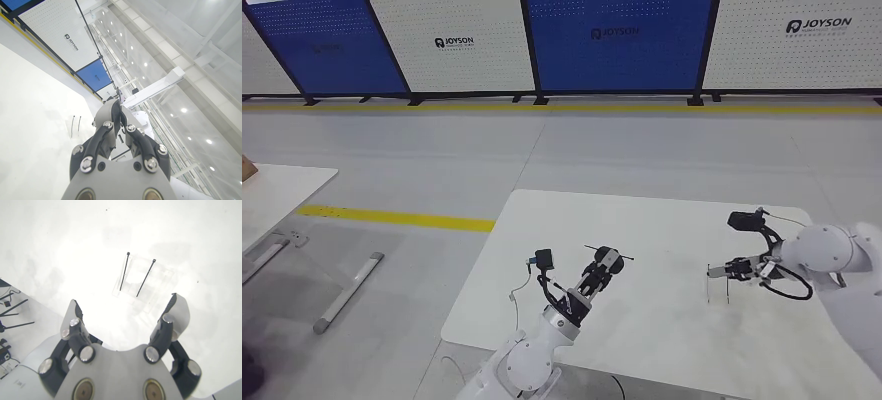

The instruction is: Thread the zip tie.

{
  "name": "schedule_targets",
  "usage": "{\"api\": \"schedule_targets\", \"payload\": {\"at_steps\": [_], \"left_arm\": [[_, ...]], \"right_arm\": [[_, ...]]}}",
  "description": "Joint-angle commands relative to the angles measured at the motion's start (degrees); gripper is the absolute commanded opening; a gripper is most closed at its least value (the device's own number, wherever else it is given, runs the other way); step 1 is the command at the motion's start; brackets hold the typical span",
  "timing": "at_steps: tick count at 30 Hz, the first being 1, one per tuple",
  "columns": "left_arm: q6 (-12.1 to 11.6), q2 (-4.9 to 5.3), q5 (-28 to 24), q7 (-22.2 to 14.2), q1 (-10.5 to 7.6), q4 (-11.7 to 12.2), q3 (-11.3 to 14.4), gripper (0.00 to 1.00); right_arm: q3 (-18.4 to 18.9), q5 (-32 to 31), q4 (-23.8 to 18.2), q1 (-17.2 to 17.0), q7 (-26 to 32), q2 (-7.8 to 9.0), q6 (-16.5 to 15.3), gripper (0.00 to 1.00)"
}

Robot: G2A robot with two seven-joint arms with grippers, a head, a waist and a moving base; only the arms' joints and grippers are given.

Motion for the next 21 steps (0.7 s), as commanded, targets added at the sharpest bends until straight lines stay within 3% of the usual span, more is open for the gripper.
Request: {"api": "schedule_targets", "payload": {"at_steps": [1,2,17,19,21], "left_arm": [[0.0,0.00,0.0,0.0,0.00,0.0,0.0,0.00],[0.0,0.00,0.0,0.0,0.00,0.0,0.0,0.00],[0.0,0.00,0.0,0.0,0.00,0.0,0.0,0.00],[0.0,0.00,0.0,0.0,0.00,0.0,0.0,0.00],[0.0,0.00,0.0,0.0,0.00,0.0,0.0,0.00]], "right_arm": [[-1.0,-1.7,-0.4,0.2,0.0,0.05,3.1,1.00],[-1.5,-2.0,-0.8,0.3,0.0,0.02,4.4,1.00],[-0.7,-1.4,-0.5,-0.6,-0.7,0.13,4.0,1.00],[-0.4,-1.2,-1.2,-0.6,-0.3,0.17,4.2,0.70],[-0.2,-1.1,-1.7,-0.6,-0.2,0.21,4.3,0.69]]}}
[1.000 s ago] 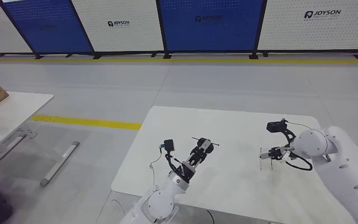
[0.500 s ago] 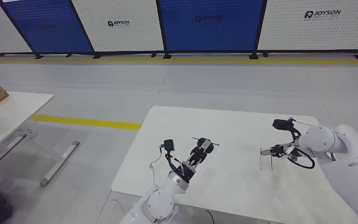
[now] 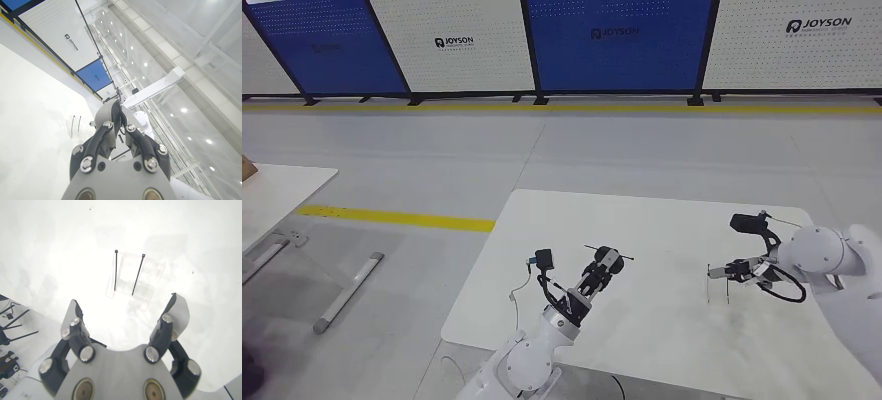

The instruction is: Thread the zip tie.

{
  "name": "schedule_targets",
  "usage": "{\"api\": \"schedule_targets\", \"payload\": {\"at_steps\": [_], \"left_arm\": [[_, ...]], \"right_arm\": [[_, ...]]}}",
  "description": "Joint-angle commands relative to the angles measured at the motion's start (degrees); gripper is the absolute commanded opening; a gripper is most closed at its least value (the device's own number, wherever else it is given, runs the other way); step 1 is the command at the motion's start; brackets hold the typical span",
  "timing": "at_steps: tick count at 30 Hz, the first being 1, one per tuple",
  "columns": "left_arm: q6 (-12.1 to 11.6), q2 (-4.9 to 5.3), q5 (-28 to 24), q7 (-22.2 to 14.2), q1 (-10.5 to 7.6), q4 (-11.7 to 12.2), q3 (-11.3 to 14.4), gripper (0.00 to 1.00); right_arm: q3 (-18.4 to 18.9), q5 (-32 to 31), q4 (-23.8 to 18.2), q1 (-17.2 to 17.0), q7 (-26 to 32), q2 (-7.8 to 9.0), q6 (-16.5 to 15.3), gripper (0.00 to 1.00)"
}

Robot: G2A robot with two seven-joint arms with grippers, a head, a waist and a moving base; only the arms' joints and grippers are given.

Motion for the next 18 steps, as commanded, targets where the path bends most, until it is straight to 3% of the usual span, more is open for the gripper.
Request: {"api": "schedule_targets", "payload": {"at_steps": [1,2,4,6,8,11,15,18], "left_arm": [[0.0,0.00,0.0,0.0,0.00,0.0,0.0,0.00],[0.0,0.00,0.0,0.0,0.00,0.0,0.0,0.00],[0.0,0.00,0.0,0.0,0.00,0.0,0.0,0.00],[0.0,0.00,0.0,0.0,0.00,0.0,0.0,0.00],[0.0,0.00,0.0,0.0,0.00,0.0,0.0,0.00],[0.0,0.00,0.0,0.0,0.00,0.0,0.0,0.00],[0.0,0.00,0.0,0.0,0.00,0.0,0.0,0.00],[0.0,0.00,0.0,0.0,0.00,0.0,0.0,0.00]], "right_arm": [[0.2,0.0,-0.4,-0.1,0.2,0.04,0.0,0.63],[0.2,0.0,-0.5,0.0,0.2,0.05,0.1,0.62],[-0.3,-0.1,-0.3,0.1,0.2,0.01,0.2,0.50],[-1.4,-0.3,0.6,0.7,0.2,-0.13,0.8,0.55],[-2.8,0.2,2.3,1.7,0.2,-0.39,1.8,0.71],[-4.9,0.8,4.8,3.5,0.2,-0.86,3.1,0.67],[-7.6,2.3,8.4,5.9,0.2,-1.77,4.0,0.51],[-9.3,2.7,10.7,7.4,0.2,-2.50,5.0,0.48]]}}
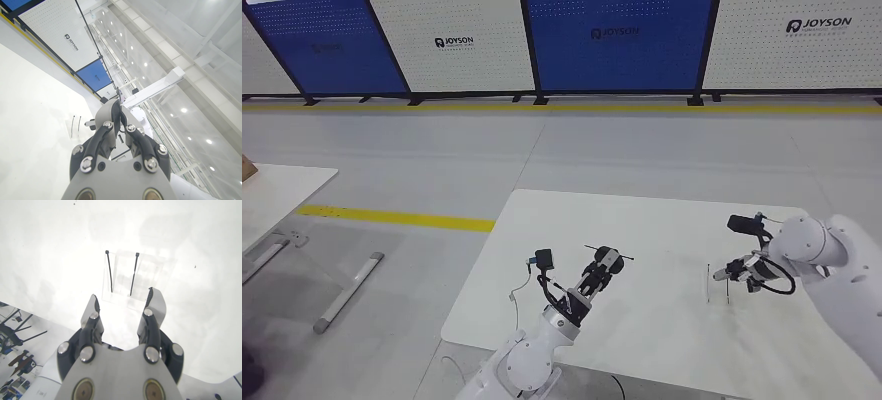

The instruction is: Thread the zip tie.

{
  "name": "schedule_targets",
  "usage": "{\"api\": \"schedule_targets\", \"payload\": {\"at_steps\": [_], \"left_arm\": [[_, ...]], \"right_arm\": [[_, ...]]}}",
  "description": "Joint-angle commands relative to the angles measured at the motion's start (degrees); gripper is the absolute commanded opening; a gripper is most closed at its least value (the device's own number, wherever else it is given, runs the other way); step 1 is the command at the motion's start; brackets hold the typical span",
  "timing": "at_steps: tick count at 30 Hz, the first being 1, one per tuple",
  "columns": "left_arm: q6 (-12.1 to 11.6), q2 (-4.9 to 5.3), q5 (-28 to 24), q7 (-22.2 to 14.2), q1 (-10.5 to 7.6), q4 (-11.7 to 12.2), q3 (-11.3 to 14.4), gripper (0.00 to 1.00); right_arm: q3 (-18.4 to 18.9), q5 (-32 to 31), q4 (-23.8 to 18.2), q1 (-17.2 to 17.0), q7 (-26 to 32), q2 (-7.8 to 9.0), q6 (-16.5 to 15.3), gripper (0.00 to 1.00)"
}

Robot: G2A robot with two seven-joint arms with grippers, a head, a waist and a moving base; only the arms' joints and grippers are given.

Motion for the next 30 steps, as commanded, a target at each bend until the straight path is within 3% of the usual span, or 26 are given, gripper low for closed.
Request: {"api": "schedule_targets", "payload": {"at_steps": [1,3,11,30], "left_arm": [[0.0,0.00,0.0,0.0,0.00,0.0,0.0,0.00],[0.0,0.00,0.0,0.0,0.00,0.0,0.0,0.00],[0.0,0.00,0.0,0.0,0.00,0.0,0.0,0.00],[0.0,0.00,0.0,0.0,0.00,0.0,0.0,0.00]], "right_arm": [[-1.4,0.6,1.9,1.2,0.0,-0.63,0.8,0.48],[-2.5,0.9,3.7,2.3,0.0,-1.20,1.7,0.43],[-5.5,1.6,9.2,5.1,-0.3,-3.46,2.0,0.40],[-9.2,1.7,17.2,6.9,-1.6,-7.50,2.8,0.29]]}}
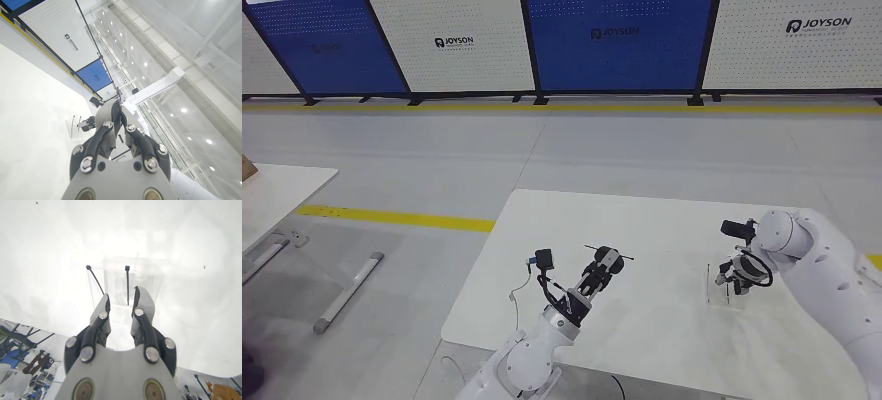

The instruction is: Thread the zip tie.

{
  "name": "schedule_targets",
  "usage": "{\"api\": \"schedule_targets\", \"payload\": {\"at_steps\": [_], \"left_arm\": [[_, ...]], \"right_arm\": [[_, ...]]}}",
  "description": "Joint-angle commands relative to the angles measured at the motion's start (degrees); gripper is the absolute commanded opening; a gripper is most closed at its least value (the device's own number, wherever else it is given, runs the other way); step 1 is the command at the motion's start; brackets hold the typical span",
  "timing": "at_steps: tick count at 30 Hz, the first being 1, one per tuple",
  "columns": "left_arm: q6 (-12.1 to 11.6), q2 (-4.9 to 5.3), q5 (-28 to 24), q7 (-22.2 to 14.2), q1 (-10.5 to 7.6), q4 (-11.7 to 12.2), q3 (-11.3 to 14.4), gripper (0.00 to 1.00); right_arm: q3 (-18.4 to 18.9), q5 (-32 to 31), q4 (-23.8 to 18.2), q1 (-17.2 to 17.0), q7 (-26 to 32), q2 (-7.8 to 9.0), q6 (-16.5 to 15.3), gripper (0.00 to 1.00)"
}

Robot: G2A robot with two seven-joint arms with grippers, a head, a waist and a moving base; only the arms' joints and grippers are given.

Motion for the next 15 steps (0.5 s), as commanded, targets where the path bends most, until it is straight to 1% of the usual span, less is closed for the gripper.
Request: {"api": "schedule_targets", "payload": {"at_steps": [1,7,13,15], "left_arm": [[0.0,0.00,0.0,0.0,0.00,0.0,0.0,0.00],[0.0,0.00,0.0,0.0,0.00,0.0,0.0,0.00],[0.0,0.00,0.0,0.0,0.00,0.0,0.0,0.00],[0.0,0.00,0.0,0.0,0.00,0.0,0.0,0.00]], "right_arm": [[-0.2,0.1,0.8,0.1,-0.2,-0.35,0.1,0.29],[-1.0,0.3,3.8,0.8,-1.3,-1.75,0.8,0.29],[-1.8,0.2,6.7,1.9,-1.5,-3.21,0.8,0.25],[-2.2,-0.1,7.7,2.4,-1.6,-3.73,1.0,0.25]]}}
